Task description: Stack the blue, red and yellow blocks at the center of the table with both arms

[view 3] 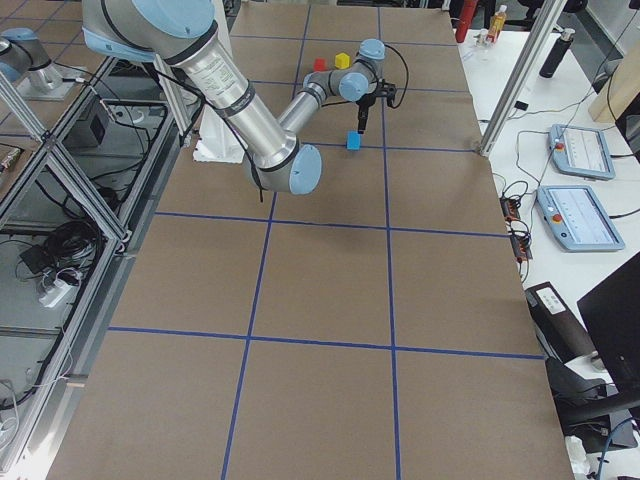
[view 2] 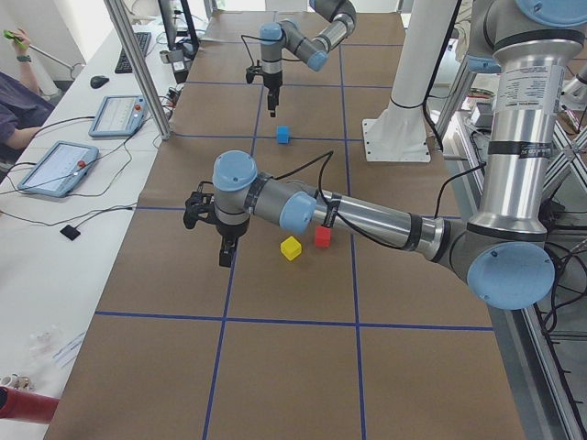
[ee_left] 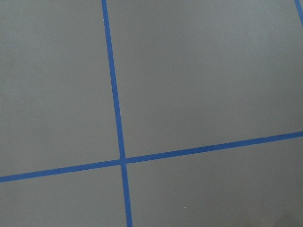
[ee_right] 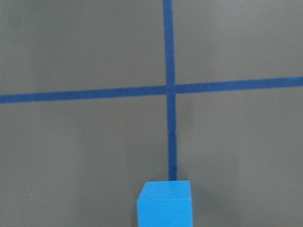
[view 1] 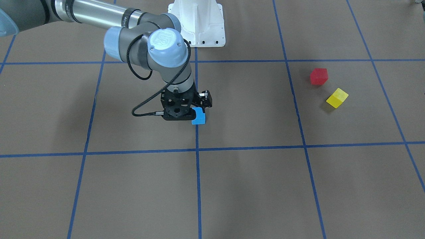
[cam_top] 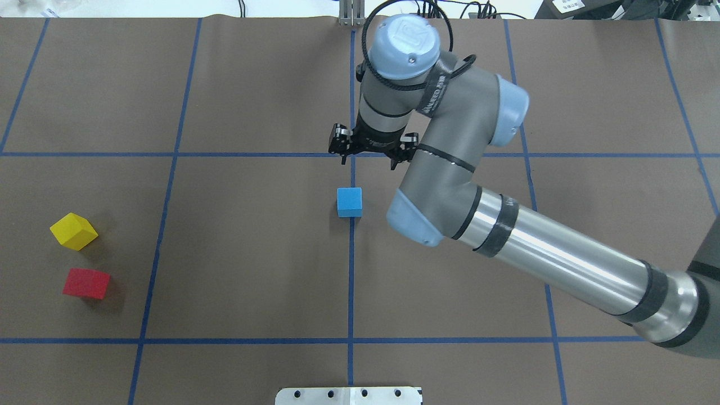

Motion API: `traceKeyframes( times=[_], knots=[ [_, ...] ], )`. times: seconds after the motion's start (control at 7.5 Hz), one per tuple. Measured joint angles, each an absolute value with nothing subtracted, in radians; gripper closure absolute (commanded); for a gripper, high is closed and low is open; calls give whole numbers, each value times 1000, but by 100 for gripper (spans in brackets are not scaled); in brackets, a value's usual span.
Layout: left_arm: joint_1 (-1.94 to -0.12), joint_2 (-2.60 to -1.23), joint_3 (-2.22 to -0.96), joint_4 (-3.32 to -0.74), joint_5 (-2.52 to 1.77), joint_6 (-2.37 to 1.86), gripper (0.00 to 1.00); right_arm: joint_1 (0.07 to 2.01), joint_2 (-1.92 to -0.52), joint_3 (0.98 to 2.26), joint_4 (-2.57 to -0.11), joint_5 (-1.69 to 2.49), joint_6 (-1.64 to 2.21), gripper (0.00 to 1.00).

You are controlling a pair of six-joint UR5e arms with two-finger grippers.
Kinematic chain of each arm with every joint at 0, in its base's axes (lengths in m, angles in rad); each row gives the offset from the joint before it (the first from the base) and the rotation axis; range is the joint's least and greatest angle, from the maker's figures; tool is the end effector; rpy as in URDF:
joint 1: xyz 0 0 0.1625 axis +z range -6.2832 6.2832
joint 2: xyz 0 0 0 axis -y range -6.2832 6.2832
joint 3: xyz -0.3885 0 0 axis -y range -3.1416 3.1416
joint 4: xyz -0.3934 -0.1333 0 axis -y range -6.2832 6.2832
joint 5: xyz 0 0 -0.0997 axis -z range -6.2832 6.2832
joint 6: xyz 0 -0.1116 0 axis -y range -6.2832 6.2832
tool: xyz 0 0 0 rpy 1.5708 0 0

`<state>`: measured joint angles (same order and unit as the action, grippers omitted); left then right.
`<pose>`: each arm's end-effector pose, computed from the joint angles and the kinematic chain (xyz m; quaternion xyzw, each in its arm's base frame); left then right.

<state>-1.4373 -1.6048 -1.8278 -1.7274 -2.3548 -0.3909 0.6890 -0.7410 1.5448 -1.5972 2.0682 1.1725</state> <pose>0.0144 -0.5168 0.4660 0.1015 0.4129 -0.0316 0.9045 -0.4890 -0.5065 0.1415 -0.0049 -0.4322 0.0376 0.9010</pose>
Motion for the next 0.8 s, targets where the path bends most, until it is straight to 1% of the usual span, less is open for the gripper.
traceKeyframes(
  times=[0.13,0.27,0.4,0.67,0.8],
  knots=[
    [-1383,-1567,-1919,-1729,-2341,-506,1,748,-803,1634,-1651,2090,1100,0],
    [-1316,-1516,-2013,-1741,-2307,-618,1,807,-867,1696,-1684,2112,998,0],
    [-1245,-1445,-2080,-1808,-2262,-716,1,864,-923,1728,-1699,2138,896,0],
    [-1060,-1252,-2122,-2109,-2101,-885,1,964,-1010,1747,-1702,2199,734,0],
    [-958,-1195,-2125,-2204,-2012,-956,1,993,-1038,1750,-1700,2216,693,0]
  ],
)
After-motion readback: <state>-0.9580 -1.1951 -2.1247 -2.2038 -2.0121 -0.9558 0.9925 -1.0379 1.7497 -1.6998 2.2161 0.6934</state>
